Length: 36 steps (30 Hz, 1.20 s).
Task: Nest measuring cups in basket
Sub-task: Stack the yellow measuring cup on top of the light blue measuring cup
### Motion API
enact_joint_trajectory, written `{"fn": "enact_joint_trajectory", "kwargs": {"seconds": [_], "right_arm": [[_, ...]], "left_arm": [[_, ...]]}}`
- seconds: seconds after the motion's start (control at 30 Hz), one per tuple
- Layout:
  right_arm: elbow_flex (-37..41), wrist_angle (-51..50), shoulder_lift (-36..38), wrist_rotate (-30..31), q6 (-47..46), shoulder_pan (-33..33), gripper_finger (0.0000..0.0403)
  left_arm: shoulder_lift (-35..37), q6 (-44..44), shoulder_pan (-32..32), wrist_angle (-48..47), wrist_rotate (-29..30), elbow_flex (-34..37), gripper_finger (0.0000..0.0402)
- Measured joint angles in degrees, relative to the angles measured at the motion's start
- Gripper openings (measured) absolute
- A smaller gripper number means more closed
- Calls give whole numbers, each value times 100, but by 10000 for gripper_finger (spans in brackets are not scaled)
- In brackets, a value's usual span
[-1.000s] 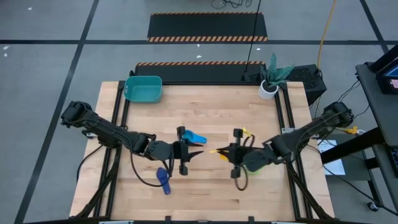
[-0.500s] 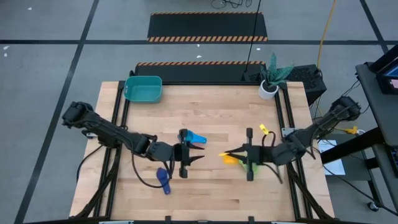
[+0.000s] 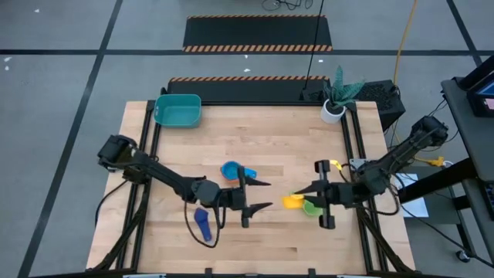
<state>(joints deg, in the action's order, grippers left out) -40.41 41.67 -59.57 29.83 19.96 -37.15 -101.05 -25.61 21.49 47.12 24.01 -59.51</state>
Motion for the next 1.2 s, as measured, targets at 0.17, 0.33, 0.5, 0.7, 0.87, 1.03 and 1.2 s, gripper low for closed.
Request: {"fn": "enact_joint_trajectory", "kwargs": {"seconds": [0.17,0.33,0.5,0.7,0.87,1.03,1.2], "right_arm": [[116,600,7,-25,750,-339,3],[315,1234,-7,-478,1089,-461,3],[353,1401,-9,-614,986,-476,3],[353,1426,-9,-615,975,-498,4],[353,1423,-9,-609,977,-498,4],[353,1417,-9,-603,1015,-498,4],[353,1327,-9,-598,1087,-498,4]], "left_arm": [[-522,-16,-74,646,-2,-227,276],[-1156,-89,-86,383,2,-1138,249],[-1644,10,-46,-290,12,-2039,220],[-1741,131,40,-244,308,-2409,185],[-1747,130,114,-90,310,-2416,155],[-1747,134,116,-41,309,-2417,127],[-1748,178,134,65,314,-2417,110]]}}
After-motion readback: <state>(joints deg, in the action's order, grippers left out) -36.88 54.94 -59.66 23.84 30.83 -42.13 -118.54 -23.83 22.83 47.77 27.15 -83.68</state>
